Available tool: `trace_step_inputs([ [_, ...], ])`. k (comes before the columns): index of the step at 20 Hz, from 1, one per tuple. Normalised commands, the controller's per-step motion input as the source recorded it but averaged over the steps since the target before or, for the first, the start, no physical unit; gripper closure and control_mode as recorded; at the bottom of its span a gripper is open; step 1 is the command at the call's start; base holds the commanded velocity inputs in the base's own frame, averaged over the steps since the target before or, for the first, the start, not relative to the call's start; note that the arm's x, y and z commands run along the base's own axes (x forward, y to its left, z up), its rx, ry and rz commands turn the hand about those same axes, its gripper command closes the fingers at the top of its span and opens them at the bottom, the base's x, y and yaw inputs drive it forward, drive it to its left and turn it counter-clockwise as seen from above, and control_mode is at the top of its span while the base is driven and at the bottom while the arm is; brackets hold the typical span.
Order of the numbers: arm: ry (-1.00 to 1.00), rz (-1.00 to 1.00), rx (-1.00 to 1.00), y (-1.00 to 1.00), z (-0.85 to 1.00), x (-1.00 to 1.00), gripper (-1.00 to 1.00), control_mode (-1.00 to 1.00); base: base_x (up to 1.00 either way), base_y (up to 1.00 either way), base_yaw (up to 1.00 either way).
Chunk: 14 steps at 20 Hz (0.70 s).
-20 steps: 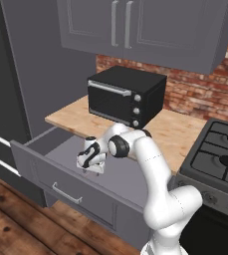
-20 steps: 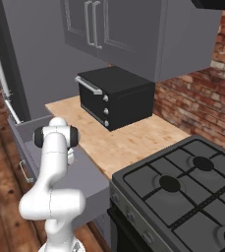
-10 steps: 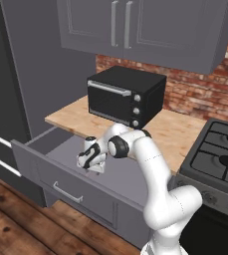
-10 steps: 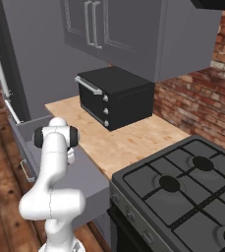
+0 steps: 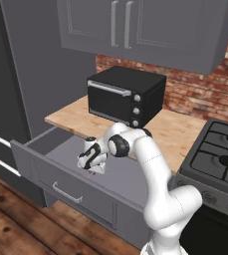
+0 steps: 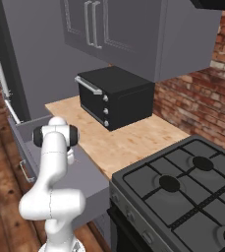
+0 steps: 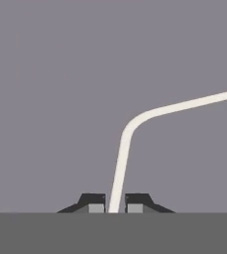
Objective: Take a straw from the drawer in front and place it inside the glass cup on the dining counter.
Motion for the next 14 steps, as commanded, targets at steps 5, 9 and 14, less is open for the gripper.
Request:
trace_step_inputs([
  [5,-0.01,-0.04,0.00,0.00,0.01,-0.19,1.00,-1.00,0.00,0.00,0.00],
  [9,-0.02,-0.02,0.00,0.00,0.43,-0.21,1.00,-1.00,0.00,0.00,0.00],
  [14,0.00,0.00,0.00,0.00,0.87,-0.10,1.00,-1.00,0.00,0.00,0.00],
])
